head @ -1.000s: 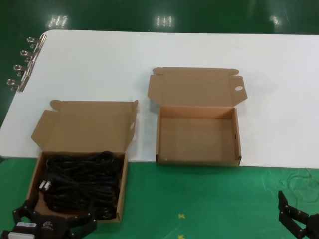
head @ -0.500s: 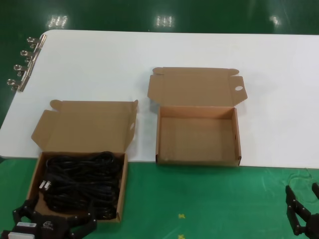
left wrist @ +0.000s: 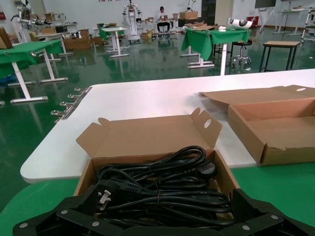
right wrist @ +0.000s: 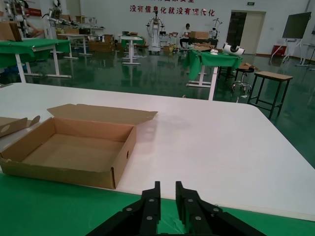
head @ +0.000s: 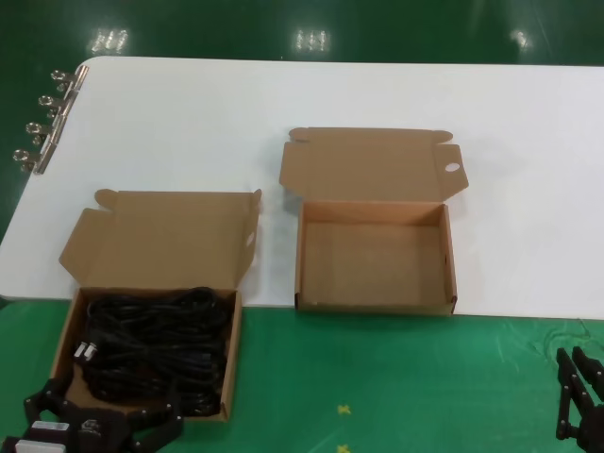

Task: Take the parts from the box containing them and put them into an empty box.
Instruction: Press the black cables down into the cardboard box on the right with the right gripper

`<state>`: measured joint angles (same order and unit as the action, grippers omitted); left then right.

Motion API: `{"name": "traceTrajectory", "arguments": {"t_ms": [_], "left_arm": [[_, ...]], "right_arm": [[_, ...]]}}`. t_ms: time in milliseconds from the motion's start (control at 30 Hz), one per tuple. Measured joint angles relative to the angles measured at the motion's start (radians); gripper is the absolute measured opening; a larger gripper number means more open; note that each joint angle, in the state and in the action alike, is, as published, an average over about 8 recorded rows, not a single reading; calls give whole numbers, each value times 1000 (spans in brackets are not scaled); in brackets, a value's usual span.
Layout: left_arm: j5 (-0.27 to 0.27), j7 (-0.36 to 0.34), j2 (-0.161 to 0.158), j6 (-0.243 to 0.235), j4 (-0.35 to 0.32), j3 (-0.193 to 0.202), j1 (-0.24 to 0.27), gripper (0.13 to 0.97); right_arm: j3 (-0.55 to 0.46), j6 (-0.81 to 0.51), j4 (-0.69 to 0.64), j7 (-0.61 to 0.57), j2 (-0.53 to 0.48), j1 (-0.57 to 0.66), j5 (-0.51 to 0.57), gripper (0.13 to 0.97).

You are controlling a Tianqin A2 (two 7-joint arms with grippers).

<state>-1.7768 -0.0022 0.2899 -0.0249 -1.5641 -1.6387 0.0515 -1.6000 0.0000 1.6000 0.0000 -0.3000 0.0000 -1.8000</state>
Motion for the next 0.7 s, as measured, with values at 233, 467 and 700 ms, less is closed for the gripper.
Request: {"name": "traceTrajectory", "arguments": {"t_ms": [233,467,700], "left_arm": [[0,0,0,0,0,0,0,966],[0,0,0,0,0,0,0,966],[0,0,0,0,0,0,0,966]], "right_arm": [[0,0,0,0,0,0,0,192],[0,0,0,0,0,0,0,159],[0,0,0,0,0,0,0,163]]}}
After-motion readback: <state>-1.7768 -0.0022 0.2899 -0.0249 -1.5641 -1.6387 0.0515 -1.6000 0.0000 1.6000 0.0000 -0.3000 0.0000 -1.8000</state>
